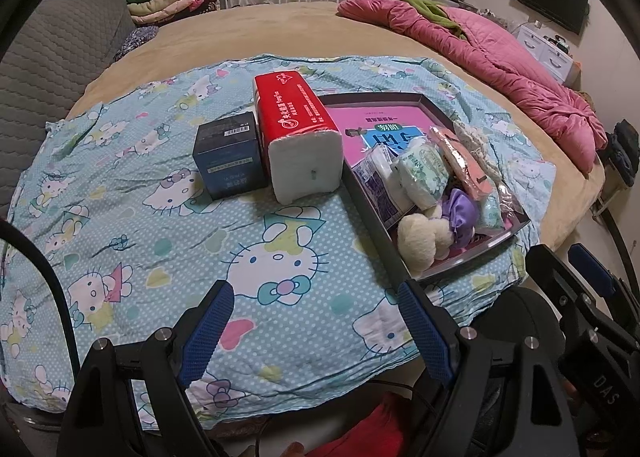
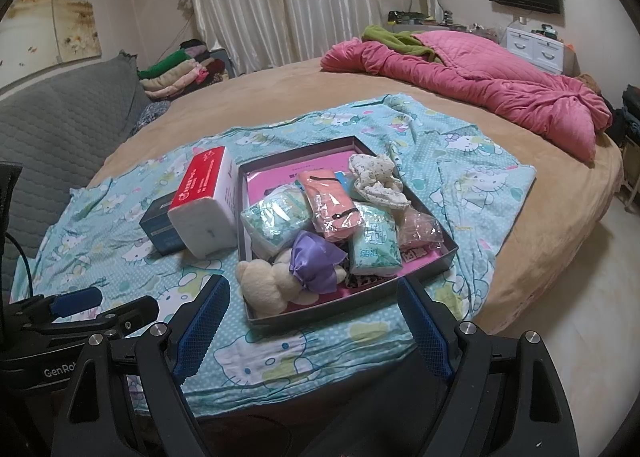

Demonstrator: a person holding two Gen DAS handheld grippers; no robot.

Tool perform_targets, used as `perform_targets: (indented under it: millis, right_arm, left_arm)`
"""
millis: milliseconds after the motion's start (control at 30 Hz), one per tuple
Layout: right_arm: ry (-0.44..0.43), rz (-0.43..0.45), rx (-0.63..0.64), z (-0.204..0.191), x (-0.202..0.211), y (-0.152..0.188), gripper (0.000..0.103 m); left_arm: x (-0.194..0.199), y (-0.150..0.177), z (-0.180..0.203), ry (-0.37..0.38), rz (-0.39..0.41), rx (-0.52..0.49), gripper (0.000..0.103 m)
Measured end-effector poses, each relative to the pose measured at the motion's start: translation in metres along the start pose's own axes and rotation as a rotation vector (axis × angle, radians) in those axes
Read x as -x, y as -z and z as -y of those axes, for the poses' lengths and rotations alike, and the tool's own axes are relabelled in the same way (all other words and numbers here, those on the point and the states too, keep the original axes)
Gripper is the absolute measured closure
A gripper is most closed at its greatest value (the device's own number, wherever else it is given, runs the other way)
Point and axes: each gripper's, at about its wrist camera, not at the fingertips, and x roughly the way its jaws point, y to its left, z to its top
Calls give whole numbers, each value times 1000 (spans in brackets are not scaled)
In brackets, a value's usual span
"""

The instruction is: Organize soft objects

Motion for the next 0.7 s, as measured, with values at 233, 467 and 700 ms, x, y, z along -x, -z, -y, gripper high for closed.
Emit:
perform_targets:
  millis: [233, 467, 700]
  right_arm:
    - [2, -1, 5, 0, 0, 0, 17]
    - [3, -1, 3, 0, 1, -1, 17]
    - [2, -3, 4, 1, 1, 0, 17]
  left_arm:
    - [-1, 0, 0, -3, -6, -3, 19]
    - [-1, 1, -1, -4, -4, -4, 19]
    - [-1, 1, 0, -7, -3, -2, 19]
